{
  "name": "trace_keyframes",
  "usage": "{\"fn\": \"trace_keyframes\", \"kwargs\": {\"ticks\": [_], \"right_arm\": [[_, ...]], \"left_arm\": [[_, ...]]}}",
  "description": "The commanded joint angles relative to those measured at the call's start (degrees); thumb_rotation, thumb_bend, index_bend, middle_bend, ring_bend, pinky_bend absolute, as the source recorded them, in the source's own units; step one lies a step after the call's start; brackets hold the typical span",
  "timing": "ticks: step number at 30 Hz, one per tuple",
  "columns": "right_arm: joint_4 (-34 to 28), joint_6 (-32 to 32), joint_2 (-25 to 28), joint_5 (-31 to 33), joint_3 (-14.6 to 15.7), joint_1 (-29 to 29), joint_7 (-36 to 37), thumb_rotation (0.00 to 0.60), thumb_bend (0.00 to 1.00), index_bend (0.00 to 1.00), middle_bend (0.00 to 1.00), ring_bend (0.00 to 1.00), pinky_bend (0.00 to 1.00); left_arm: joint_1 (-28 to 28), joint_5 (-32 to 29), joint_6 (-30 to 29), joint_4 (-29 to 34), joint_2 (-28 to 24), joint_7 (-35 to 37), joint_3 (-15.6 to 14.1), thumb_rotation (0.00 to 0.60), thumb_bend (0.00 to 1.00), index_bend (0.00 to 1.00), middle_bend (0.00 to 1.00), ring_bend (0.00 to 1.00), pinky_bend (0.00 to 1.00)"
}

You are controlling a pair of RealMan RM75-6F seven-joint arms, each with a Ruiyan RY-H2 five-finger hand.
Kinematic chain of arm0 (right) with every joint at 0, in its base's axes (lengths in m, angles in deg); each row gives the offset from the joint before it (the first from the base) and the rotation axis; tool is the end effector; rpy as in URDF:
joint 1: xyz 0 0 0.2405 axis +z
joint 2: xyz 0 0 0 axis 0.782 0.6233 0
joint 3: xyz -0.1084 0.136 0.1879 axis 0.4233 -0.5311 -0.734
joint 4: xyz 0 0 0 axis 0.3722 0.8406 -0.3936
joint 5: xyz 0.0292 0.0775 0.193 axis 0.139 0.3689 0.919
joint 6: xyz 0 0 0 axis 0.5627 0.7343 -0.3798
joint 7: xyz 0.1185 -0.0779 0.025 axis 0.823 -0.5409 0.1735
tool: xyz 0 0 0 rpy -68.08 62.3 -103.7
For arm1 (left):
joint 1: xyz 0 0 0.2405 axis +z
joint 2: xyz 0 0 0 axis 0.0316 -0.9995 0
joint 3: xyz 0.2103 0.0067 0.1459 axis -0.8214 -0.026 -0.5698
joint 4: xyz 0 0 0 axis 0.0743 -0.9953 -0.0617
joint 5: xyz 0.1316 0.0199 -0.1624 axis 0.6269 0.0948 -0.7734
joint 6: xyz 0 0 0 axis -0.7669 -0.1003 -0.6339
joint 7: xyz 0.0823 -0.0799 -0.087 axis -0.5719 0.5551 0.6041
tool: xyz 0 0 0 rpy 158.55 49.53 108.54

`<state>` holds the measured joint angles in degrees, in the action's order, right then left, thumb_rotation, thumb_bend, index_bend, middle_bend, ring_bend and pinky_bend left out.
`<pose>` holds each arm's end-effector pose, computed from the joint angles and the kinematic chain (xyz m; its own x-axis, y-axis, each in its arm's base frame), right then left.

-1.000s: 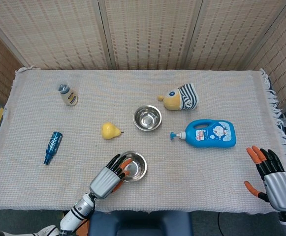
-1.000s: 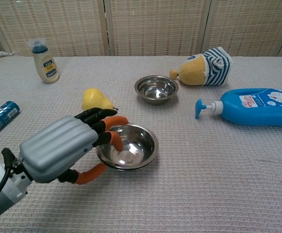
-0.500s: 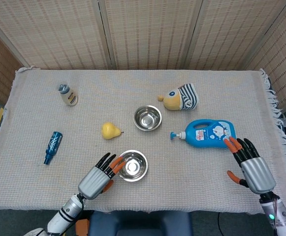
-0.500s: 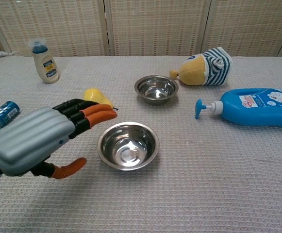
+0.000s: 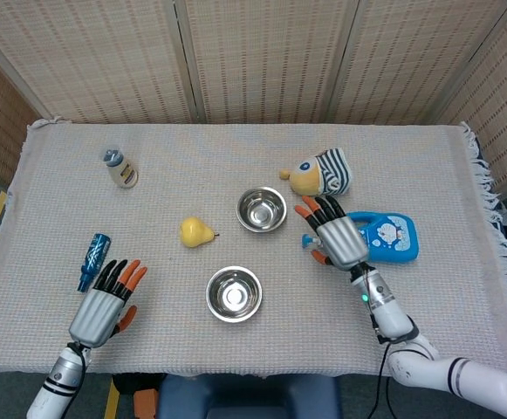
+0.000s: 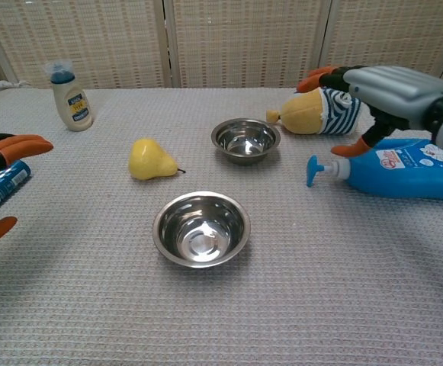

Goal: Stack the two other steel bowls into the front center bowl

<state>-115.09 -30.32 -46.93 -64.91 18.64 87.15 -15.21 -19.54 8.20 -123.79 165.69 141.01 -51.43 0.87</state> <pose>-0.1611 -0.3524 0.0056 0.4835 -0.0933 0.8703 -0.8192 -0.3985 0.4124 -0.2485 0.2154 0.0321 0.5224 -0.0307 0.8521 0.7866 -0.3685 -0.4955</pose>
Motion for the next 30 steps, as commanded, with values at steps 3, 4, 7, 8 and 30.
{"fn": "trace_keyframes", "kwargs": {"ticks": [3, 4, 7, 8, 30], "right_arm": [[10.1, -3.7, -9.6, 5.3, -3.4, 6.7, -2.8, 0.6, 0.15, 0.23, 0.0, 0.0, 0.0], [10.7, -3.8, -10.1, 5.6, -3.5, 6.9, -2.8, 0.6, 0.16, 0.24, 0.0, 0.0, 0.0], [16.3, -5.1, -14.4, 7.7, -4.4, 9.9, -2.9, 0.6, 0.19, 0.29, 0.0, 0.0, 0.0], [21.4, -7.3, -17.7, 10.1, -5.5, 12.4, -3.8, 0.6, 0.19, 0.3, 0.0, 0.0, 0.0], [47.4, -2.5, -33.2, 5.9, -2.9, 21.6, 12.7, 0.6, 0.41, 0.76, 0.06, 0.0, 0.0]], "left_arm": [[0.4, -0.5, -0.1, 0.2, -1.3, 1.7, 0.5, 0.6, 0.42, 0.0, 0.0, 0.0, 0.06], [0.5, -0.5, -0.1, 0.2, -1.4, 1.9, 0.5, 0.6, 0.42, 0.0, 0.0, 0.0, 0.06], [0.9, -1.1, -0.1, 0.4, -2.3, 3.4, 0.9, 0.6, 0.41, 0.0, 0.0, 0.0, 0.06], [1.2, -1.5, -0.6, 0.3, -3.1, 4.0, 1.3, 0.6, 0.41, 0.0, 0.0, 0.0, 0.06], [2.7, -1.6, -0.8, -0.5, -5.4, 7.2, 2.9, 0.6, 0.41, 0.0, 0.0, 0.0, 0.06]]}}
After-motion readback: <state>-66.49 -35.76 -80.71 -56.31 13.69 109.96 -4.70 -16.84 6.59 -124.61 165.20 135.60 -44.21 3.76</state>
